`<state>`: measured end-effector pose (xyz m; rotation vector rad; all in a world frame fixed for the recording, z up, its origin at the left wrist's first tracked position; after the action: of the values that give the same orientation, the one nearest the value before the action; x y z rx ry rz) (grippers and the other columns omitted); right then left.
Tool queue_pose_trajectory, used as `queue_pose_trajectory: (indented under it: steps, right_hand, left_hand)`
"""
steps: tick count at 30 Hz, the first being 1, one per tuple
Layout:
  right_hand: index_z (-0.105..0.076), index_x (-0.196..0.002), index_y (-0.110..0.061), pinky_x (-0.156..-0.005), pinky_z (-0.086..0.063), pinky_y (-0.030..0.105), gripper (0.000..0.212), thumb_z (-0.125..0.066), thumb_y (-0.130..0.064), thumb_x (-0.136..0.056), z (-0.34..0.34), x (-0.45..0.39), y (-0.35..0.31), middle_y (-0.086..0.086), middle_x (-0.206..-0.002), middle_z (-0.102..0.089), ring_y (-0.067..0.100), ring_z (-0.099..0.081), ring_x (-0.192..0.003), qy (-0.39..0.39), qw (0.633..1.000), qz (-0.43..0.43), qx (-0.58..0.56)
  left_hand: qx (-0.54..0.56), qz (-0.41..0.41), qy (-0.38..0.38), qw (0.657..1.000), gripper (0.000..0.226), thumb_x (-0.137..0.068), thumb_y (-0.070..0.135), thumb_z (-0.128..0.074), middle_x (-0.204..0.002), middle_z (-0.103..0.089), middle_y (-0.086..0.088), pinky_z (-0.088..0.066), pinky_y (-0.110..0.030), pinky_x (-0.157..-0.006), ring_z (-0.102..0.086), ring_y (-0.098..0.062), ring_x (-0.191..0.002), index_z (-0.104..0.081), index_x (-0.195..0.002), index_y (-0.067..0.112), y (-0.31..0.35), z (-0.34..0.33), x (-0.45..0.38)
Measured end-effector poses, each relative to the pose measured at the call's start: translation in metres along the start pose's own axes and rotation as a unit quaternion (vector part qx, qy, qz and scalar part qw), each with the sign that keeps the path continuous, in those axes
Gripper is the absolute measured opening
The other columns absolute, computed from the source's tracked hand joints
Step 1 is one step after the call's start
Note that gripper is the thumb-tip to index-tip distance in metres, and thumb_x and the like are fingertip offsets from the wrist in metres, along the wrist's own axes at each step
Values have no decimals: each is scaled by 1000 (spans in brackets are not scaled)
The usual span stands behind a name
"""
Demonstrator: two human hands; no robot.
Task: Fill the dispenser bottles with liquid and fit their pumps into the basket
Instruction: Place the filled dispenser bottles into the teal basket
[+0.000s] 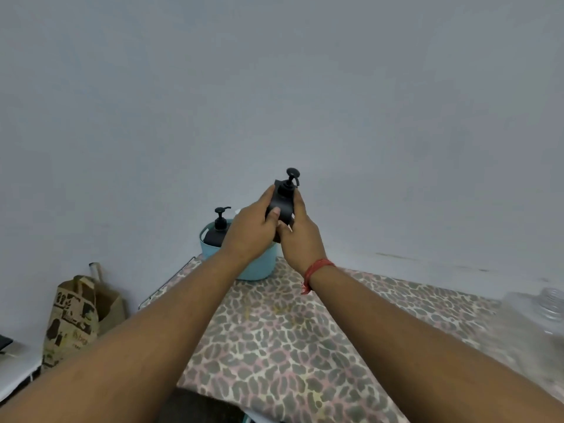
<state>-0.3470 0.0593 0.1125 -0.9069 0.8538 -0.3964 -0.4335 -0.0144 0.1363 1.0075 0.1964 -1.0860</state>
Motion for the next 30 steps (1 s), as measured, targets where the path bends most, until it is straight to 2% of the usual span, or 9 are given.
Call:
queue_pose_trajectory:
  steps: [5, 8, 11, 14, 17, 21, 23, 25, 30]
  right_hand:
    - [-21, -155, -39, -70, -38, 0, 71, -48, -5, -100, -46, -21, 22, -4, -126, -61, 4, -59, -100, -43, 999, -7, 31]
    - [-24, -150, -47, -68, -39, -4, 71, -46, -3, -98, -61, -25, 36, -17, -112, -57, -16, -56, -89, -52, 998, 0, 39]
    - [-28, -146, -47, -68, -40, 0, 68, -46, -2, -97, -70, -30, 52, -18, -108, -56, -16, -54, -86, -60, 996, -2, 73]
    - [-32, -148, -33, -80, -45, 15, 58, -47, -7, -99, -77, -32, 64, -6, -121, -61, 3, -58, -94, -79, 989, -14, 124]
    - [-33, -151, -20, -93, -51, 35, 55, -47, -9, -99, -87, -34, 71, 6, -133, -58, 21, -60, -110, -111, 972, -13, 208]
    - [-46, -139, -10, -102, -43, 43, 39, -45, -19, -100, -98, -40, 81, 12, -134, -56, 29, -49, -127, -146, 939, -5, 312]
    - [-48, -137, -14, -108, -38, 45, 39, -40, -31, -103, -96, -41, 91, 10, -134, -58, 30, -39, -135, -151, 927, -18, 344]
    - [-38, -149, -17, -112, -34, 46, 51, -34, -40, -104, -94, -40, 101, 9, -142, -53, 31, -32, -140, -165, 924, -30, 343]
    - [-16, -159, -25, -117, -29, 48, 60, -26, -48, -105, -94, -37, 113, 9, -162, -25, 33, -23, -146, -184, 914, -46, 359]
  left_hand:
    - [15, 37, -13, 999, 54, -103, 20, -48, -120, -69, -3, -52, -35, -91, -65, -17, -105, -34, -155, 30, -59, -6, -6]
    - [-11, 43, -7, 999, 55, -103, 23, -50, -108, -71, 1, -46, -21, -74, -63, -9, -91, -34, -155, 30, -84, -13, -7]
    - [-81, 24, -4, 996, 54, -103, 28, -50, -99, -69, -2, -41, -24, -66, -60, -12, -84, -35, -154, 27, -93, -18, -7]
    - [-139, 22, -26, 990, 50, -103, 30, -49, -101, -69, -5, -45, -31, -71, -61, -18, -88, -40, -151, 23, -103, -27, -4]
    - [-183, 21, -45, 982, 34, -102, 29, -49, -102, -67, -4, -48, -36, -75, -60, -21, -91, -54, -133, 16, -113, -33, -1]
    - [-244, -2, -69, 967, 23, -103, 25, -44, -108, -65, -6, -45, -35, -84, -59, -23, -102, -61, -108, 11, -121, -42, 2]
    - [-285, -27, -91, 954, 31, -105, 23, -37, -122, -64, -8, -41, -34, -99, -56, -24, -117, -63, -116, 9, -123, -52, 2]
    - [-302, -31, -90, 949, 40, -106, 23, -34, -140, -58, -10, -32, -32, -112, -49, -23, -132, -59, -133, 7, -126, -56, 3]
    - [-306, -12, -95, 947, 46, -108, 24, -31, -154, -44, -12, -21, -30, -118, -37, -22, -144, -44, -148, 5, -129, -61, 4]
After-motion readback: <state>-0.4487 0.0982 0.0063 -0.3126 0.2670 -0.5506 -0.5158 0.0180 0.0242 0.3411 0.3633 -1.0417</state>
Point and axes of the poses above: each hand's wrist, its own x-axis away from the middle knuckle, its own z-axis out of the back of the hand, y = z × x, the point moved 10 cm from there along -x, towards the middle knuckle
